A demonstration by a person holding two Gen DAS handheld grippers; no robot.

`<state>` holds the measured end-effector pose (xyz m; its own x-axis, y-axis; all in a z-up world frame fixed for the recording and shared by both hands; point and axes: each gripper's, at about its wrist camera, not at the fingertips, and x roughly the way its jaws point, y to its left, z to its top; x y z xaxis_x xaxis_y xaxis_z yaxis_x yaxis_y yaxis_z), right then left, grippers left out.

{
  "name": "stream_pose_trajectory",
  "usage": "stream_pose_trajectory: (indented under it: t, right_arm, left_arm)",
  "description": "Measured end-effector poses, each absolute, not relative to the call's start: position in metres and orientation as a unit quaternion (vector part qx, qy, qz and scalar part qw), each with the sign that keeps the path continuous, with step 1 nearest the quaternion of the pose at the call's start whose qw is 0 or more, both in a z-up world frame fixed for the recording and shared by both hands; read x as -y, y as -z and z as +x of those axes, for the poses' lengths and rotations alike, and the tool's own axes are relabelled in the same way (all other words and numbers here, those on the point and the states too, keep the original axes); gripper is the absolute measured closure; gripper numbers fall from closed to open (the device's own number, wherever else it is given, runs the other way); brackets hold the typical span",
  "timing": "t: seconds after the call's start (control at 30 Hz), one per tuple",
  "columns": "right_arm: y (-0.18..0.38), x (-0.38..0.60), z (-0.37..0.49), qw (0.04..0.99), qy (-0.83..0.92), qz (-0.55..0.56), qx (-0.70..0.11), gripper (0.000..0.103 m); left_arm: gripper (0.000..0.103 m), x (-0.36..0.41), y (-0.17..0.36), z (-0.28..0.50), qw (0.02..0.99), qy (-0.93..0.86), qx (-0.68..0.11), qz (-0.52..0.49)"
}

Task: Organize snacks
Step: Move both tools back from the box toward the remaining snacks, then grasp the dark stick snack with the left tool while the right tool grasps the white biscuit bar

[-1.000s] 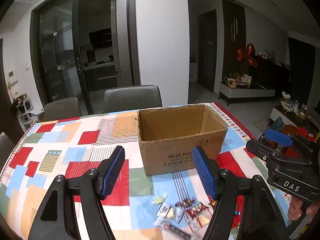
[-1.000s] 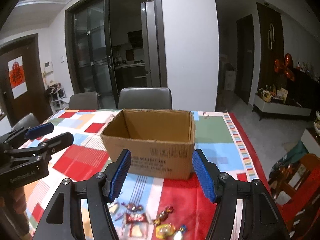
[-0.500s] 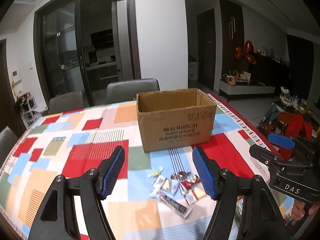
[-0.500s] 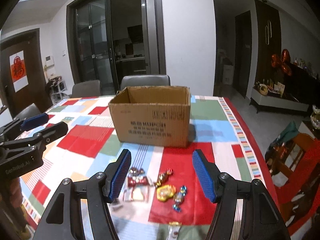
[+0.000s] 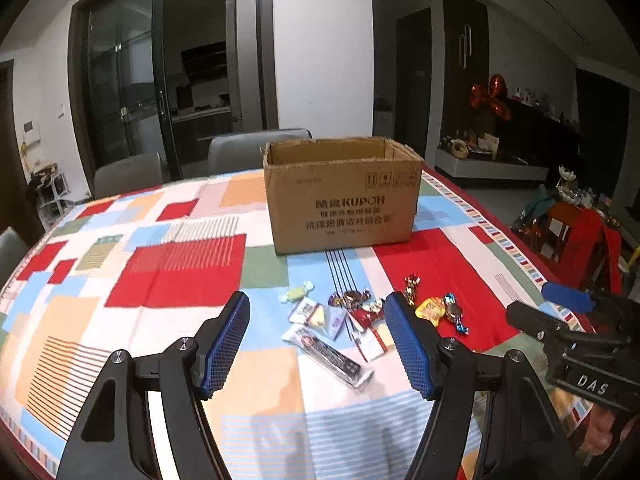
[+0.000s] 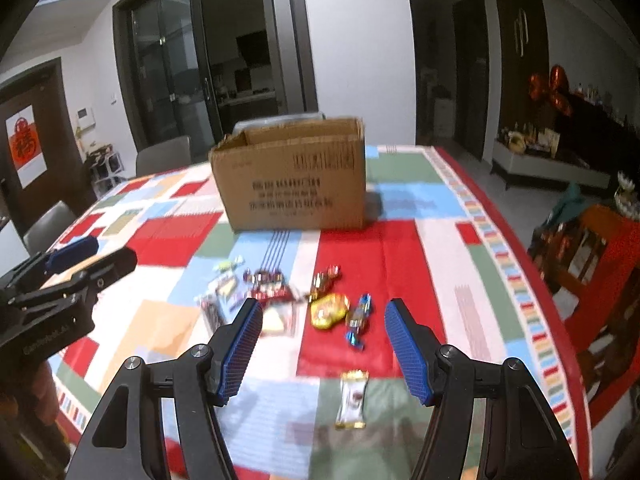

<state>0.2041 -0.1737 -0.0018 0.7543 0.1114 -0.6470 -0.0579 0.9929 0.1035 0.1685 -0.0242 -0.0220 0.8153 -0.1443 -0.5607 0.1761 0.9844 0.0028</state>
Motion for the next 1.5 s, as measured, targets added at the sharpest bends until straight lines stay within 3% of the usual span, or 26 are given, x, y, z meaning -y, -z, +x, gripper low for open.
stream_pose_trajectory:
  t: [0.73,1.5]
  right_arm:
    - [0.076,0.169,0.198,0.915,-0.024,0.026,-0.403,0.039]
    - [0.105,0.173,0.216,0.901,-0.017,0.018,-0.433,0.078]
  left_arm:
    - [0.046,0.039,0.101,0.200,0.926,0.081,-0.367,0.030]
    - [0.064,0.043,0.144,0.242,0.904,0.051,-0.424,-0.009]
